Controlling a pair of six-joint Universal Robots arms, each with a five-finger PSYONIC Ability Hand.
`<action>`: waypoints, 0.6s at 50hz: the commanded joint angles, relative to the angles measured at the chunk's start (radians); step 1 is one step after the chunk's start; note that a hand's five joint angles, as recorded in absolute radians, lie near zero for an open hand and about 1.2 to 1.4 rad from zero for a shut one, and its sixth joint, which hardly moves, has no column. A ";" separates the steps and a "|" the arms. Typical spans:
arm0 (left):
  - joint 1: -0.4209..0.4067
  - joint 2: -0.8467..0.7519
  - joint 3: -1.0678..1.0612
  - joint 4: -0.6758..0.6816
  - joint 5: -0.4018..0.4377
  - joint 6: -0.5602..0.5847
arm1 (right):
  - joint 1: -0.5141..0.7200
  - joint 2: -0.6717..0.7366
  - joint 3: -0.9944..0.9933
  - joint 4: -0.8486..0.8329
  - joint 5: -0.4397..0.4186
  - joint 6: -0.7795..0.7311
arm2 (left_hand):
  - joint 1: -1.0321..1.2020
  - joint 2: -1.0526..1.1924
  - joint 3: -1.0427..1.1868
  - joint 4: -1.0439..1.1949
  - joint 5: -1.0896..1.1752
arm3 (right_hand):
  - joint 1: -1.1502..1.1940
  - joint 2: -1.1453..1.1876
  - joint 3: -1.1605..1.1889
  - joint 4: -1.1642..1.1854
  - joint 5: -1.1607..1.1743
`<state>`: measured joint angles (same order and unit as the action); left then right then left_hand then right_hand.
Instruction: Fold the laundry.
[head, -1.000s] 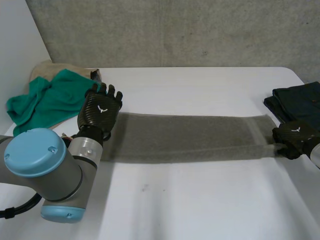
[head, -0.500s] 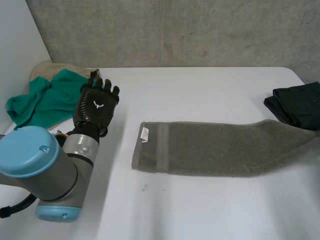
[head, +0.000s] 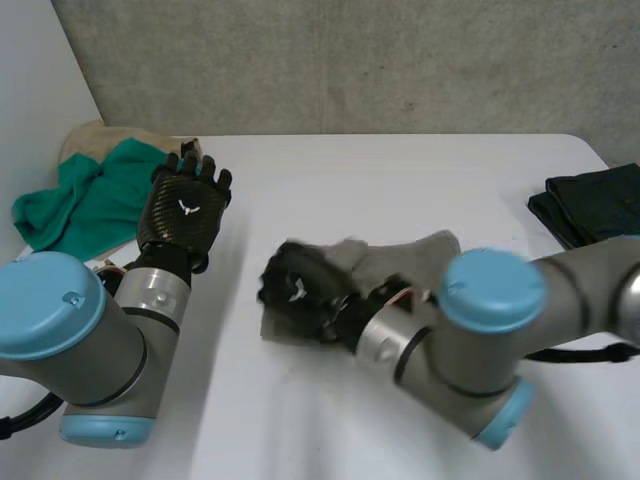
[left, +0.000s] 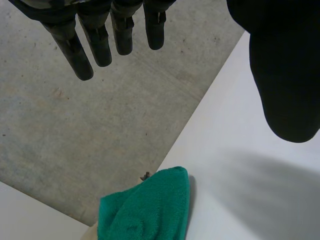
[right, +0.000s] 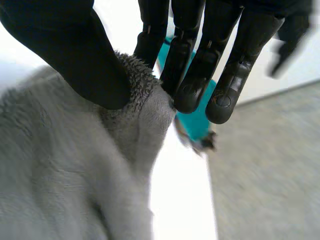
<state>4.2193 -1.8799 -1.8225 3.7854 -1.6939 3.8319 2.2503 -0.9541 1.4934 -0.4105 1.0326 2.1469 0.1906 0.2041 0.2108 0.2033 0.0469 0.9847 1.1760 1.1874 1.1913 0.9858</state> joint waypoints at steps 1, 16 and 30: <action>0.002 -0.007 0.003 0.005 0.000 0.000 | 0.032 0.091 -0.065 0.010 0.058 -0.001 | -0.016 -0.030 -0.036 -0.029 -0.047 | -0.594 -0.786 -0.797 -0.801 -0.770; -0.107 -0.007 0.051 0.004 0.072 -0.072 | -0.153 -0.253 0.108 0.116 0.330 0.588 | -0.016 -0.030 -0.036 -0.029 -0.047 | -0.810 -1.001 -1.013 -1.017 -0.986; -0.283 -0.177 0.215 -0.093 0.115 -0.190 | -0.288 -0.275 0.235 0.259 0.333 0.610 | -0.015 -0.029 -0.036 -0.028 -0.046 | -0.697 -0.889 -0.900 -0.904 -0.873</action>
<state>3.9829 -1.9284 -1.6989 3.7494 -1.5812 3.6450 1.9830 -1.2418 1.6923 -0.1567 1.3635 2.8044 0.1906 0.2041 0.2108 0.2033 0.0466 0.2022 0.2211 0.2154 0.2326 0.0666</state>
